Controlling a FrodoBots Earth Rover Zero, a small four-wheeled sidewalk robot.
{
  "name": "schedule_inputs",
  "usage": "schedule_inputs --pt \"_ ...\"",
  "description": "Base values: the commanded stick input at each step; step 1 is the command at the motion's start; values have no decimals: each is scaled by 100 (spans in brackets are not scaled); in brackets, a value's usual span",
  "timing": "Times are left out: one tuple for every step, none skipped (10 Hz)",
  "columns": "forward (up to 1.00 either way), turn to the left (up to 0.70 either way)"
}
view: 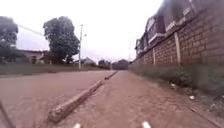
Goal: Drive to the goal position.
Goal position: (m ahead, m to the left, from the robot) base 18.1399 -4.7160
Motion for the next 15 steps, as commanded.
schedule_inputs --pt "50 -48" --pt "50 -47" --pt "50 -41" --pt "50 -35" --pt "50 20" --pt "50 3" --pt "50 7" --pt "50 8" --pt "50 6" --pt "50 15" --pt "50 9" --pt "50 6" --pt "50 4" --pt "50 8" --pt "50 3"
